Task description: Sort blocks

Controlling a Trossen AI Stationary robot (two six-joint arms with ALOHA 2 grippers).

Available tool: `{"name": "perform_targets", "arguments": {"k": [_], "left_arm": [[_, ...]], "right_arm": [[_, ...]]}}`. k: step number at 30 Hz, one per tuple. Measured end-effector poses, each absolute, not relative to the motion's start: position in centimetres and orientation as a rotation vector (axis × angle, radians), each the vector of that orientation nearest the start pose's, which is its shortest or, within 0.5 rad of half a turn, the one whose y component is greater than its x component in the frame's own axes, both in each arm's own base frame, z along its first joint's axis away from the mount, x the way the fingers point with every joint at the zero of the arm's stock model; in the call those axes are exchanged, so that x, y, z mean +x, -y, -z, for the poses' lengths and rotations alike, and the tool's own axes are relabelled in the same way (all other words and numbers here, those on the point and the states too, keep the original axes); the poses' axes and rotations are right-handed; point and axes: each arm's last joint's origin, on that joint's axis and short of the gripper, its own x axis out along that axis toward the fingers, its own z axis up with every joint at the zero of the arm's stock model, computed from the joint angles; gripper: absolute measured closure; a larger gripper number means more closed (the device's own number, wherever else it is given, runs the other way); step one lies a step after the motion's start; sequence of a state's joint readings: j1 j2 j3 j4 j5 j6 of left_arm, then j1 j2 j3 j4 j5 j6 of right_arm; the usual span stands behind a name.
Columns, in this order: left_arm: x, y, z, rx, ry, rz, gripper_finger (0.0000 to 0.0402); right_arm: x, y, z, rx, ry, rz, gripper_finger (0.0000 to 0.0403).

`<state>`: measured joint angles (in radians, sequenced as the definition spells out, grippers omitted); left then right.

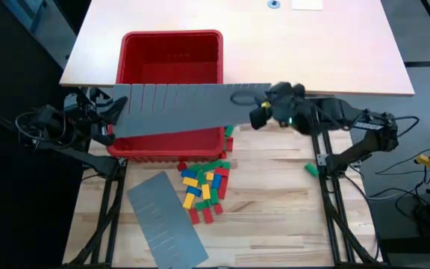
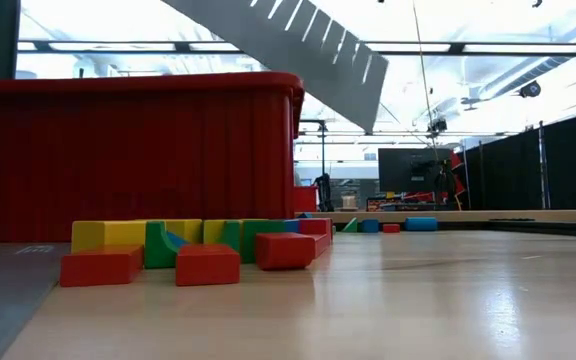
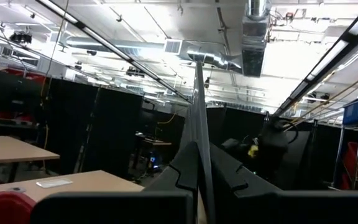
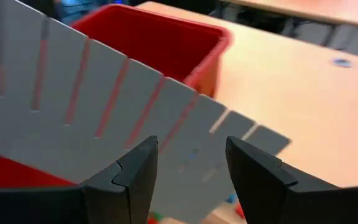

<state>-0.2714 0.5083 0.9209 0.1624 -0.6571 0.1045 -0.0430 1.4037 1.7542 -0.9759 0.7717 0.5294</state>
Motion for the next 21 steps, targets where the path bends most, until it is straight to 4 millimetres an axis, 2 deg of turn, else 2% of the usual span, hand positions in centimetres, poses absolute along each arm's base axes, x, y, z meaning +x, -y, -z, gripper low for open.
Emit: {"name": "perform_targets", "arguments": {"k": [5,11,16,21], "left_arm": [[5.4,-0.3,-45.3,-0.119,0.53,-0.404,0.0402],[3.8,-0.7,-47.0,-0.074,0.482,-0.38,0.0401],[3.2,-0.8,-47.5,-0.088,0.455,-0.335,0.0401],[3.2,-0.7,-47.6,-0.087,0.428,-0.308,0.0401]], "right_arm": [[26.3,6.4,-45.2,0.333,-0.371,0.868,0.0229],[26.3,8.3,-45.1,0.373,-0.366,0.868,0.0228],[26.1,9.6,-45.4,0.392,-0.33,0.874,0.0223],[26.1,11.9,-45.4,0.409,-0.314,0.842,0.0222]]}}
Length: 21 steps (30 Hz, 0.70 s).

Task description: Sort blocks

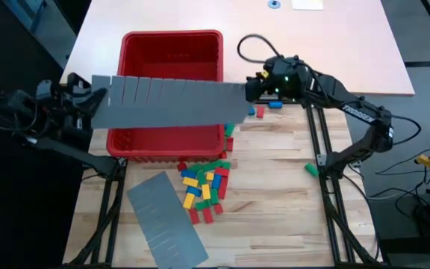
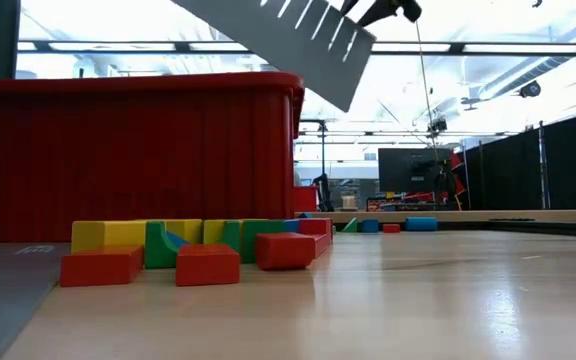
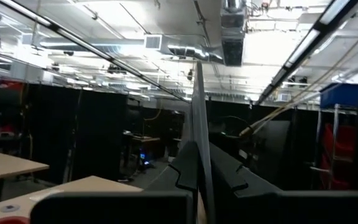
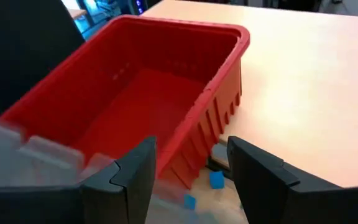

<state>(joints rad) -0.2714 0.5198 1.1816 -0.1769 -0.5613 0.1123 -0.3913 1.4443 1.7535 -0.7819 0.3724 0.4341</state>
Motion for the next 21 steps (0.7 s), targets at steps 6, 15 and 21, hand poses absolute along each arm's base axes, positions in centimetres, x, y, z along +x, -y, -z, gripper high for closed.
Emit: {"name": "perform_targets", "arguments": {"k": [6,15,21], "left_arm": [[3.4,-0.7,-47.5,-0.08,0.416,-0.312,0.0401],[2.2,-1.3,-48.2,-0.054,0.411,-0.43,0.0401],[1.7,-1.4,-48.7,-0.038,0.416,-0.444,0.0402]], "right_arm": [[25.9,14.7,-44.6,0.442,-0.359,0.759,0.0222],[24.9,16.3,-45.1,0.47,-0.332,0.658,0.0222],[24.5,16.7,-45.1,0.492,-0.348,0.537,0.0222]]}}
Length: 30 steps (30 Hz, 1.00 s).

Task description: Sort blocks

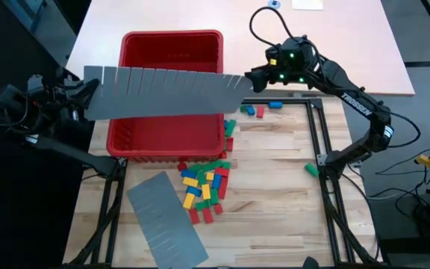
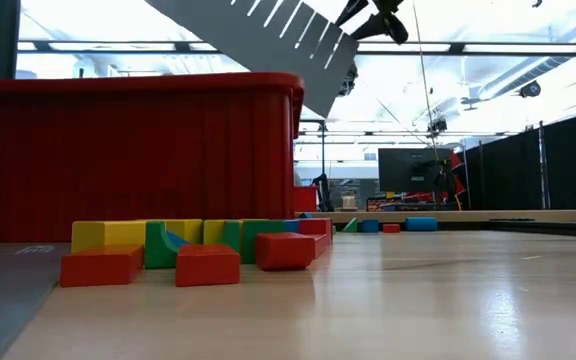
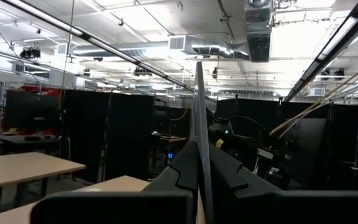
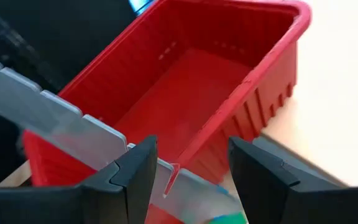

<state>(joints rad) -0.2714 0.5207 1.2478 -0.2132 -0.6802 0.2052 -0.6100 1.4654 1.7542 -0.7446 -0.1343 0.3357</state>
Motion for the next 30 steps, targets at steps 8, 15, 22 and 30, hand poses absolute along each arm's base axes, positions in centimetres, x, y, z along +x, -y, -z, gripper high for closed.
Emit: {"name": "perform_targets", "arguments": {"k": [8,15,22,30], "left_arm": [[1.8,-1.5,-48.5,-0.062,0.39,-0.486,0.0402],[1.3,-1.7,-48.8,-0.07,0.388,-0.509,0.0402],[0.8,-1.9,-49.1,-0.07,0.379,-0.532,0.0402],[0.8,-1.9,-49.1,-0.062,0.375,-0.535,0.0402]], "right_arm": [[24.3,17.6,-44.5,0.461,-0.398,0.486,0.0222],[23.4,18.6,-44.5,0.475,-0.393,0.406,0.0222],[23.0,18.9,-44.3,0.463,-0.414,0.405,0.0222],[23.6,19.6,-43.3,0.47,-0.464,0.409,0.0222]]}}
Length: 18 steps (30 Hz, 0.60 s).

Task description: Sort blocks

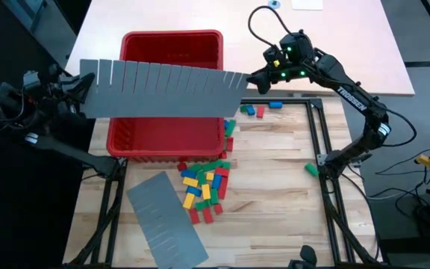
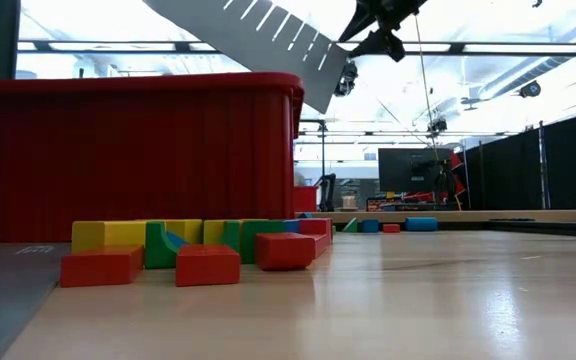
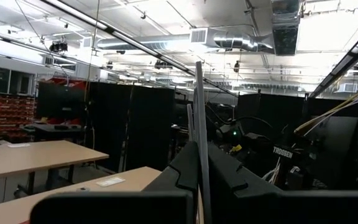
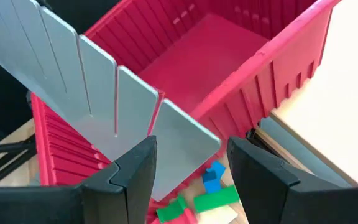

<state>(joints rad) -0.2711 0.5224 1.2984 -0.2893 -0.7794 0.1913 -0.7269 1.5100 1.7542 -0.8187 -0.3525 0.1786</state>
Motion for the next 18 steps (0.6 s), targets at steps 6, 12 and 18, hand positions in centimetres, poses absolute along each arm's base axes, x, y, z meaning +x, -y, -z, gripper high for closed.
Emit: {"name": "perform_targets", "arguments": {"k": [6,12,18], "left_arm": [[0.7,-1.9,-49.1,-0.065,0.37,-0.552,0.0402],[0.8,-1.9,-49.1,-0.066,0.37,-0.552,0.0402],[0.8,-1.9,-49.1,-0.072,0.371,-0.552,0.0402]], "right_arm": [[24.5,20.4,-42.2,0.473,-0.498,0.384,0.0222],[25.6,21.3,-41.3,0.483,-0.502,0.356,0.0222],[26.3,21.8,-41.4,0.441,-0.451,0.316,0.0227]]}}
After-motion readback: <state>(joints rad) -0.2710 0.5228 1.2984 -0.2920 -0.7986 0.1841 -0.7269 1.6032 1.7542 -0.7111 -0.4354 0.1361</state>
